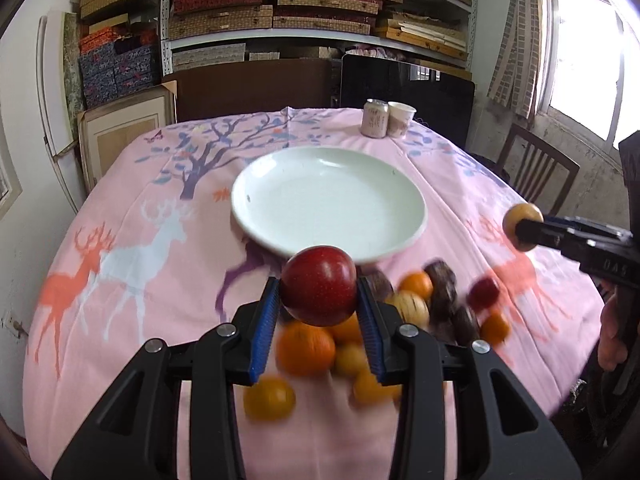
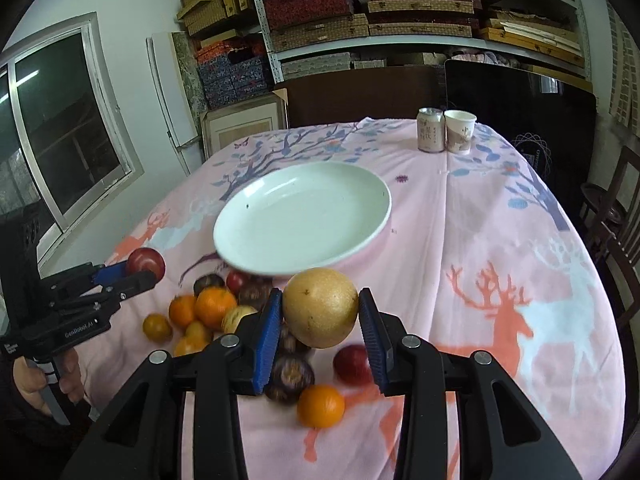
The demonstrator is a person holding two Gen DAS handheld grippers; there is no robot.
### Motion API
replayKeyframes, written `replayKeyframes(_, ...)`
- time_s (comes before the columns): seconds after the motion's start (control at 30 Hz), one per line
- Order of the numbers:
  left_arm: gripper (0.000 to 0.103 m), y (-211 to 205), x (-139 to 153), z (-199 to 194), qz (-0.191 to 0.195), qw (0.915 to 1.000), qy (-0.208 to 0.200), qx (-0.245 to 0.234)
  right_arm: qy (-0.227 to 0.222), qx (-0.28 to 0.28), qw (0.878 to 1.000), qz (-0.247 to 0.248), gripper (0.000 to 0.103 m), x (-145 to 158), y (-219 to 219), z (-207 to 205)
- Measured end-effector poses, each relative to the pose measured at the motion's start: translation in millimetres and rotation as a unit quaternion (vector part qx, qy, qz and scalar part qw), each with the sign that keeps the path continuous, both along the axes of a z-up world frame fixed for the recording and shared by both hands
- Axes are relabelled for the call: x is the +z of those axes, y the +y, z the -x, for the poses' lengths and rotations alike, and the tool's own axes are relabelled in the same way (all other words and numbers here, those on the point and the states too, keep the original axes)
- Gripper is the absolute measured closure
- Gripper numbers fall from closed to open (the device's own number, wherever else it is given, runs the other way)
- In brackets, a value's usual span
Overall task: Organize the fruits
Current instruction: 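Carry both fruits over the white plate and open both tools to release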
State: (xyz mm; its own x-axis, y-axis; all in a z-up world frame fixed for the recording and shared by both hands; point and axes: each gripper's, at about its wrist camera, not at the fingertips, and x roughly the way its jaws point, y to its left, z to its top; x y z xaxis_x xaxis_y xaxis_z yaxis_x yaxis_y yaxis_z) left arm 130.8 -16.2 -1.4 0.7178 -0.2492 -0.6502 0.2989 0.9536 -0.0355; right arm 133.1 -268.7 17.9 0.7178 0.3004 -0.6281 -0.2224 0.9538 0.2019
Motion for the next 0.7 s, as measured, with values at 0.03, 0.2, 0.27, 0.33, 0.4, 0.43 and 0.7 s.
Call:
replayKeyframes(0.03, 0.065, -5, 2, -18, -0.004, 1.0, 0.008, -0.004, 0.003, 0.005, 1.0, -0.005, 0.064, 3, 1, -18)
replayKeyframes(0.2, 0.065, -24, -12, -119, -0.022, 0.9982, 0.055, -0.01, 0.044, 0.023, 0.999, -0.008, 0.064, -11, 15, -126)
replayKeyframes(0.27, 0.065, -25, -25, -155, -0.017, 0.9965, 0.082, -0.001, 0.064, 0.022, 0.998, 0.002, 0.064, -29, 23, -164)
replayKeyframes(0.33, 0.065, -26, -38, -186, -0.013, 0.9942, 0.106, 0.0, 0.089, 0.016, 0.996, 0.0, 0.064, -47, 28, -191)
replayKeyframes(0.4, 0.065, -28, -46, -207, -0.015, 0.9933, 0.115, 0.003, 0.101, 0.012, 0.995, -0.005, 0.064, -60, 33, -209)
replayKeyframes(0.43, 0.063, -28, -49, -216, -0.013, 0.993, 0.117, 0.008, 0.098, 0.009, 0.995, -0.004, 0.063, -62, 35, -216)
replayKeyframes(0.7, 0.011, 1, 4, -180, 0.029, 0.9983, 0.042, 0.028, 0.04, -0.015, 0.999, -0.013, 0.03, -20, 21, -176)
